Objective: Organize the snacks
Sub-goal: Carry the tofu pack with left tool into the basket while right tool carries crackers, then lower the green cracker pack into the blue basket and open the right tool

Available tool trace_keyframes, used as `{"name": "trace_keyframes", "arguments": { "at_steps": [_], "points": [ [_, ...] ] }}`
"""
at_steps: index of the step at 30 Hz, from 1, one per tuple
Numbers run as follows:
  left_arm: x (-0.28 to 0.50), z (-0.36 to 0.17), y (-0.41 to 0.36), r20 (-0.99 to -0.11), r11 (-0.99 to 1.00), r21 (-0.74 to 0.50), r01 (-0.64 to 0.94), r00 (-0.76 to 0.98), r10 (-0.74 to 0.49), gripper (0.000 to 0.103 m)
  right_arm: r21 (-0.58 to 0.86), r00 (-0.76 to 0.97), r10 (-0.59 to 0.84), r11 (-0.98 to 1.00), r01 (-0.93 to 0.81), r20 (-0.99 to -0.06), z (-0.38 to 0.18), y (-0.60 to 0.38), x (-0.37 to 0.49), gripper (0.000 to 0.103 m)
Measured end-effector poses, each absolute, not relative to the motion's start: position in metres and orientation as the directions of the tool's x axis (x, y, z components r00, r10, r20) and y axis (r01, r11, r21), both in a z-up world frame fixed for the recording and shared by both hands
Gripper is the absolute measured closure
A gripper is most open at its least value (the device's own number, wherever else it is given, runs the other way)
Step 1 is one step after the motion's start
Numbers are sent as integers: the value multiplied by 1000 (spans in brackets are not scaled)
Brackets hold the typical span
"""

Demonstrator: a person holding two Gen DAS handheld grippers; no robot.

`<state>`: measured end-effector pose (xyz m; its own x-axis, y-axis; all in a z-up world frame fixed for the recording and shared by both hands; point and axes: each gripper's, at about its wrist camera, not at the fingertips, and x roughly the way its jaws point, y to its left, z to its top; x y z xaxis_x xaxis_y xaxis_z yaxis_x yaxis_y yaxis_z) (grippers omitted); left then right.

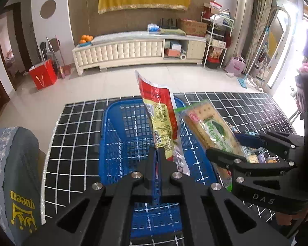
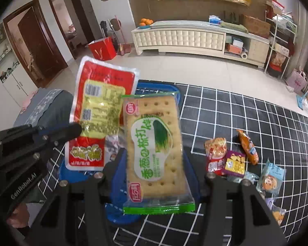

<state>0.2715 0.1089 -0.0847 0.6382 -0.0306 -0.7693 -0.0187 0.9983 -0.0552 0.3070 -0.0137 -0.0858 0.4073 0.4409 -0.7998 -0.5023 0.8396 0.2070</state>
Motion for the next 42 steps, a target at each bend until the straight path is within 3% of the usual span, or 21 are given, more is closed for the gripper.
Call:
{"name": "trace_keyframes", "arguments": {
  "at_steps": [5,6,7,9,26,36,42],
  "points": [
    [298,-108,120,-803,996,-86,-37,594,-48,101,217,405,440,845,-488,-801,-89,-16,313,45],
    [303,-111,122,-805,996,-71,-52,593,-27,89,217,404,440,845,-489,-802,-89,-17,312,45],
    [306,-113,124,-806,996,-61,-64,592,-11,57,215,402,439,844,-491,-803,-90,-18,311,45],
    [310,-116,129,-801,995,-68,-79,598,-7,34,205,405,432,845,-494,-806,-88,-20,309,45],
    [254,-79,163,-780,988,-80,-133,625,21,34,180,420,444,826,-535,-791,-49,6,290,45],
    [219,-77,202,-772,978,-90,-187,634,50,32,6,360,393,682,-731,-846,-71,69,278,45],
    [209,-89,205,-780,984,-83,-158,625,34,32,-27,287,395,547,-836,-873,-91,83,279,45]
  ]
}}
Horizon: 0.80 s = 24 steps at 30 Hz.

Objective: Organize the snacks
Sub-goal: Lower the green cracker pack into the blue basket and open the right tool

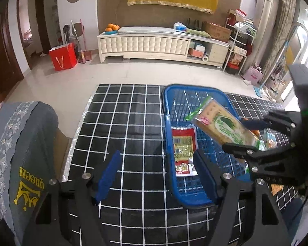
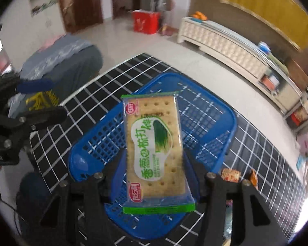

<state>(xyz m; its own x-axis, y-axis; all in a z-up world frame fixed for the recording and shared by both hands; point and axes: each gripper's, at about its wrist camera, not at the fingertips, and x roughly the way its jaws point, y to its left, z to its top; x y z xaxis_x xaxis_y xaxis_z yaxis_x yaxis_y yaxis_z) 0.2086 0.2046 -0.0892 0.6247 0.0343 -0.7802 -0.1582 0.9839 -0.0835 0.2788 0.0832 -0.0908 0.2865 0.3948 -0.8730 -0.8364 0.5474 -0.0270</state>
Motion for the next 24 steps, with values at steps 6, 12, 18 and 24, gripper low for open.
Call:
{"name": "trace_keyframes", "arguments": {
  "at_steps": [6,12,18,24],
  "points": [
    [210,-112,198,-806,992,-80,-103,592,-4,32,-79,206,392,316,-945,-897,-113,93,270,45],
    [216,-131,203,-826,986,-100,-132,564,-8,32,-27,93,369,181,-983,-925,-129,102,277,45],
    [216,-137,206,-831,983,-111,-147,555,-11,32,-43,70,300,95,-995,-951,-150,103,274,45],
    [215,-134,198,-830,984,-120,-128,557,-29,31,-4,23,284,67,-998,-959,-149,97,273,45]
  ]
}}
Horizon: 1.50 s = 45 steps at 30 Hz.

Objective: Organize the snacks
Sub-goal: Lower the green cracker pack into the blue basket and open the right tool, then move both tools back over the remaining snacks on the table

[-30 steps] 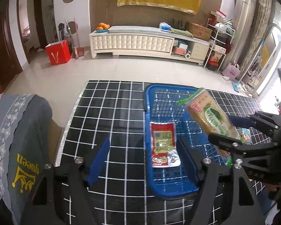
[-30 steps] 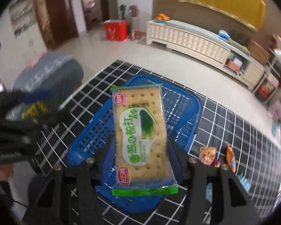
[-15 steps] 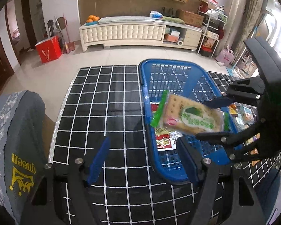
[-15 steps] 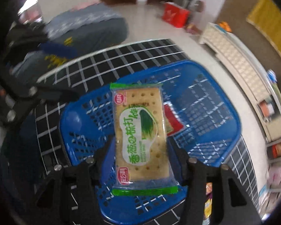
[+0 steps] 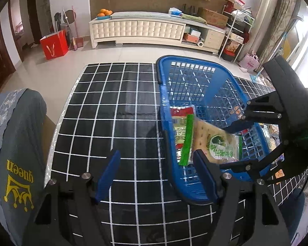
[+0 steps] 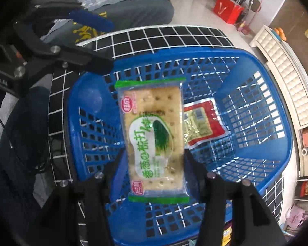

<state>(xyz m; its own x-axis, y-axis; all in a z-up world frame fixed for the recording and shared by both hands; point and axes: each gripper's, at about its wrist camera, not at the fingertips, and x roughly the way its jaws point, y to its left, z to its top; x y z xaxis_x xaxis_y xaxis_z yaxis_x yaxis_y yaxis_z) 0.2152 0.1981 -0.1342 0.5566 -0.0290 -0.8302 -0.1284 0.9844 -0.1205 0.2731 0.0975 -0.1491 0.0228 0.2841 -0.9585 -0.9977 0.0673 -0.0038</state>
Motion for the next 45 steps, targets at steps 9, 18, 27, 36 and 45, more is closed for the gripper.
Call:
{"name": "trace_keyframes", "arguments": {
  "at_steps": [9,18,27,36,45],
  "points": [
    [209,-127,181,-833,991,-101,-91,552,-34,32,-27,81,350,157,-987,-933,-120,80,268,17],
    [182,-90,150,-796,994,-100,-42,603,-55,32,-9,219,429,440,-898,-876,-67,19,266,8],
    [159,-70,87,-776,994,-98,47,622,-106,31,8,359,391,686,-728,-847,-50,-64,244,3],
    [168,-70,14,-780,986,-101,130,605,-159,32,89,385,369,810,-580,-846,-43,-146,229,3],
    [191,-80,-46,-799,977,-129,170,566,-204,32,79,431,269,909,-410,-861,-58,-217,233,3]
  ]
}}
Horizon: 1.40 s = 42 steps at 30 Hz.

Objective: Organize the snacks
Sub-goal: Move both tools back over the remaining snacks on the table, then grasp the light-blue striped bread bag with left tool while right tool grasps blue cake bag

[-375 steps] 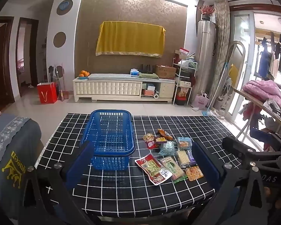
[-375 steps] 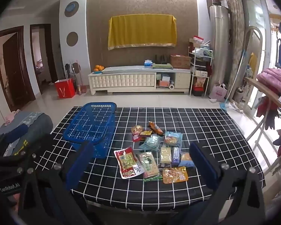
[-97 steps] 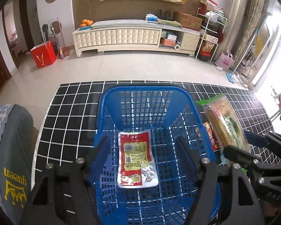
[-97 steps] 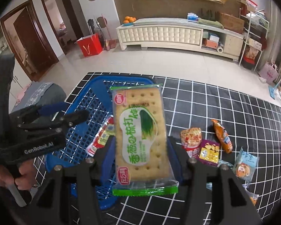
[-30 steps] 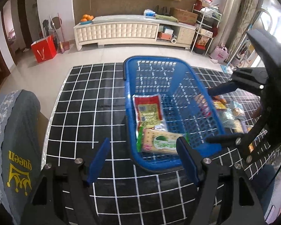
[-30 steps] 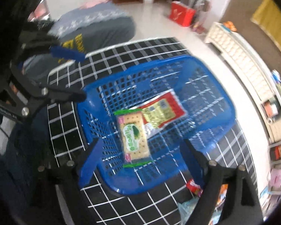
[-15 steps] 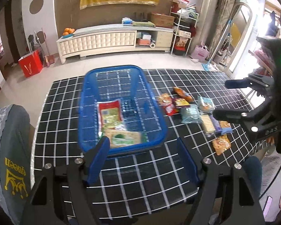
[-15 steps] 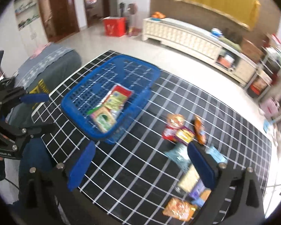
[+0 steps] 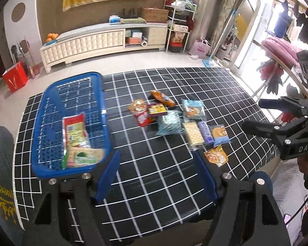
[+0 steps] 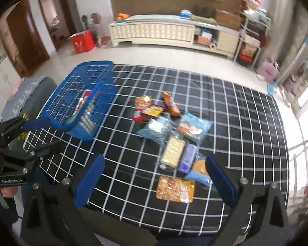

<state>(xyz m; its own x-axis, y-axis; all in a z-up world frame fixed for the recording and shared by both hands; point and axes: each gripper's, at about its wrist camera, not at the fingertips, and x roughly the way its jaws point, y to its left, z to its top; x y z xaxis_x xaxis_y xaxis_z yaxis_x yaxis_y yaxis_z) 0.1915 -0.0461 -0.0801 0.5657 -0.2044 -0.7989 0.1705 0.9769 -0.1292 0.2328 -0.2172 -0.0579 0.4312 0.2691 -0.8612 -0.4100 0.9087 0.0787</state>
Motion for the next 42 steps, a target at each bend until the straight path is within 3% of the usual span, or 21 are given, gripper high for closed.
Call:
{"name": "trace_keyframes", "arguments": {
  "at_steps": [8,13,25,42],
  "points": [
    [218,-101,-85,-831,973,-112,201,519,-203,32,146,394,284,928,-343,-874,-87,-259,246,3],
    [242,-118,-97,-851,974,-108,200,488,-194,32,140,450,270,943,-300,-851,-103,-274,260,3],
    [298,-170,-118,-895,971,-77,228,413,-168,32,130,377,229,954,-271,-898,-158,-270,306,3],
    [383,-240,-133,-943,970,-126,210,278,-182,32,219,311,271,957,-191,-911,-196,-297,340,3]
  ]
}}
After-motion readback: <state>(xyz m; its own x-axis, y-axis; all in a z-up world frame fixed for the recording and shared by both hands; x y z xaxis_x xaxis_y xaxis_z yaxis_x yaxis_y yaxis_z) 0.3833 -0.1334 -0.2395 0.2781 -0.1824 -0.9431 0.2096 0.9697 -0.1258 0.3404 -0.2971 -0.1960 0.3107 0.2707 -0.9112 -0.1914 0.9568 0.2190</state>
